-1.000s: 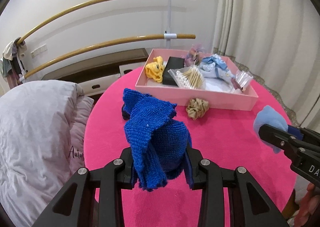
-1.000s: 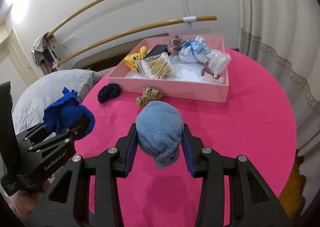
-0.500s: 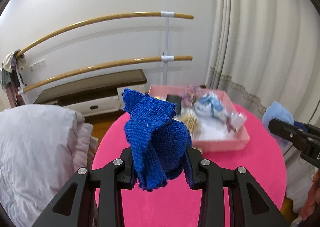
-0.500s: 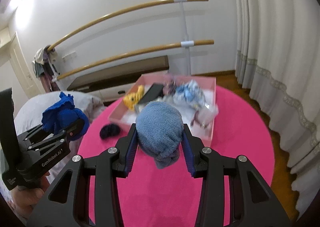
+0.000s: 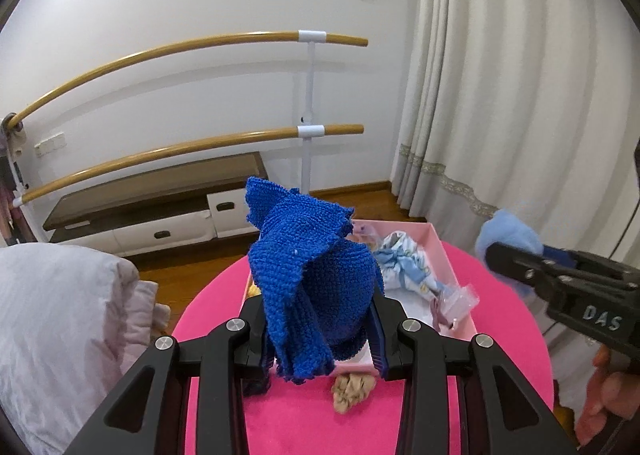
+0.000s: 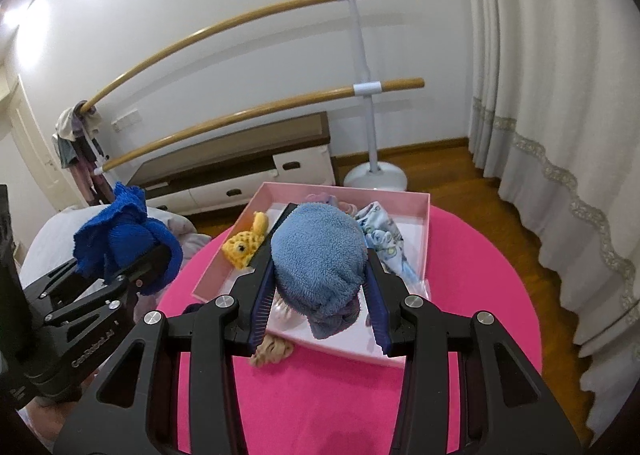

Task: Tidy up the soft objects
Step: 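Lift the blue cloth and sock ball and carry both over the box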

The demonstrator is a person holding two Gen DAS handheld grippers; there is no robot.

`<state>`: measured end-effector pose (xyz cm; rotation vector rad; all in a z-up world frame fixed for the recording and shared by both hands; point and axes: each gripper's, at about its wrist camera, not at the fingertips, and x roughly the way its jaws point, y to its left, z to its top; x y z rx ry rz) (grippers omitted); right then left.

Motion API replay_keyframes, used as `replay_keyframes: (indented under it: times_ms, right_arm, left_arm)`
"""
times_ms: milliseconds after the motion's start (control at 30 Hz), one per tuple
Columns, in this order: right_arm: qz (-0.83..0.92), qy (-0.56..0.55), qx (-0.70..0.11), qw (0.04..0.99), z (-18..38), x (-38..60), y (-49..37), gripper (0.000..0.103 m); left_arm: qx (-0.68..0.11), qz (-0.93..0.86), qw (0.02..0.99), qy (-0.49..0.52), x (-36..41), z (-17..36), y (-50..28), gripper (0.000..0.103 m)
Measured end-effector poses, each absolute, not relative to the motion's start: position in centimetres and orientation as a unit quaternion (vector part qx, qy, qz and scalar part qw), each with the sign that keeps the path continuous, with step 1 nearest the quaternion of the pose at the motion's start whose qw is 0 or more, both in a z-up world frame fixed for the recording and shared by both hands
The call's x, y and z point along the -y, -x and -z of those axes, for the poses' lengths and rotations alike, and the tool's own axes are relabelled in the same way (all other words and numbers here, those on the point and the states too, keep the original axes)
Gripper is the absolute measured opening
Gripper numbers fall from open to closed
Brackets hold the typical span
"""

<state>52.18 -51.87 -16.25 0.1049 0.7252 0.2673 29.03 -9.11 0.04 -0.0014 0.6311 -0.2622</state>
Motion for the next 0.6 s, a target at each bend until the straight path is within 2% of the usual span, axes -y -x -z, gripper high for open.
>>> replay_keyframes:
  times_ms: [600]
  right_arm:
    - [-0.122,-0.064,-0.424,0.895,23.3,52.4,-59.6,0.039]
  left_arm:
    - [-0.387,0.143,0.911,-0.006,13.7,4.3,-42.5,0.035]
